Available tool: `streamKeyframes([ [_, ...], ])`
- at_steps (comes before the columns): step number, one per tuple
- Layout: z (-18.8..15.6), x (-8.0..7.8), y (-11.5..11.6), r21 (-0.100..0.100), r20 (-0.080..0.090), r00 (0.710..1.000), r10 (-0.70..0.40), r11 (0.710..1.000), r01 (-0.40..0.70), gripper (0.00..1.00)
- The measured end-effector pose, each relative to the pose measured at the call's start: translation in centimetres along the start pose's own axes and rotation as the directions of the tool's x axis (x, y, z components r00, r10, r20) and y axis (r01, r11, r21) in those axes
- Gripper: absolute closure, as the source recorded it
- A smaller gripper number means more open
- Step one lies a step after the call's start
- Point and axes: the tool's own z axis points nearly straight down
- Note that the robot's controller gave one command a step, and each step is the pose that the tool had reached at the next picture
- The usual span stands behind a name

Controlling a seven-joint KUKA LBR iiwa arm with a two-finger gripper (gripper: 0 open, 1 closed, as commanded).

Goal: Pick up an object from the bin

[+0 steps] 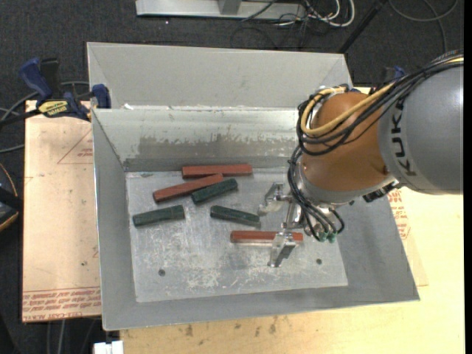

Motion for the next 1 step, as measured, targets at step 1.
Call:
streamKeyframes([
  [1,6.17,-2.96,0.98,0.0,0.005,0.997,-0.076,0.997,0.076,0.0],
])
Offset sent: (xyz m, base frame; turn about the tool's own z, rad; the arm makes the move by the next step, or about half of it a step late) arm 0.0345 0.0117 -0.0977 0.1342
